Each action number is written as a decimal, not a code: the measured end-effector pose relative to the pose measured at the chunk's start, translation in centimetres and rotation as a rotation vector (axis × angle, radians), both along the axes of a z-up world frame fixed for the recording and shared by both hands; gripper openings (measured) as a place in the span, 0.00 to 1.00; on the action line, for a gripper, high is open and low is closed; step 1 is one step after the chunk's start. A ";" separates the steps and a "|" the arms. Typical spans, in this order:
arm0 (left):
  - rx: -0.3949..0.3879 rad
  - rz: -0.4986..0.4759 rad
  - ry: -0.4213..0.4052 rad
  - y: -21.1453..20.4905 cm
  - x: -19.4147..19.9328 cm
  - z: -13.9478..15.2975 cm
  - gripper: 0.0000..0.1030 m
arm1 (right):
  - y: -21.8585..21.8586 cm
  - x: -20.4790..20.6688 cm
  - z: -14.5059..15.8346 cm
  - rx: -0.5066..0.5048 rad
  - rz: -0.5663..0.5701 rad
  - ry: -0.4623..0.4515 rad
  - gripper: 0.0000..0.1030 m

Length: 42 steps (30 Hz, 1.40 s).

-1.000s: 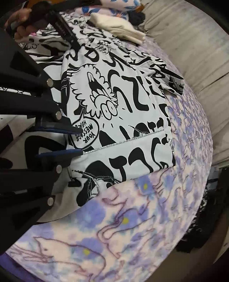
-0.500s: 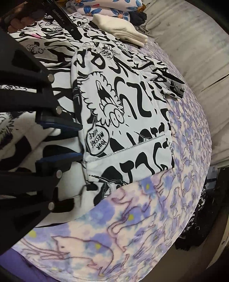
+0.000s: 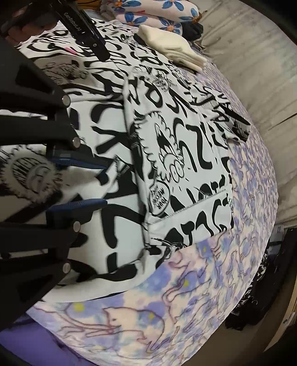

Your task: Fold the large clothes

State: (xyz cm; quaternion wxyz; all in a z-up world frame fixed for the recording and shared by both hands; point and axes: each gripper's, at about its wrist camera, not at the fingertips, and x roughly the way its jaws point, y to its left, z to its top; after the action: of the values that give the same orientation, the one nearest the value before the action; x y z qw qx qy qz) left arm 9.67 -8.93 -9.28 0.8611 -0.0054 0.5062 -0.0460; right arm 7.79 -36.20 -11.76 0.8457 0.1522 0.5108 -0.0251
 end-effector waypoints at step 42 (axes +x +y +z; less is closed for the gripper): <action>-0.119 0.292 -0.091 22.2 -14.0 3.0 0.66 | 21.9 -5.9 4.8 -0.143 0.378 -0.062 0.32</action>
State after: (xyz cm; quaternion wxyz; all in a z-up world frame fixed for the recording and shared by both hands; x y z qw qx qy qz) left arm -4.29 13.26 -6.30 0.8790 -0.1278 0.4567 0.0496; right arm 1.94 -14.28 -7.00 0.8593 -0.0062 0.5011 0.1024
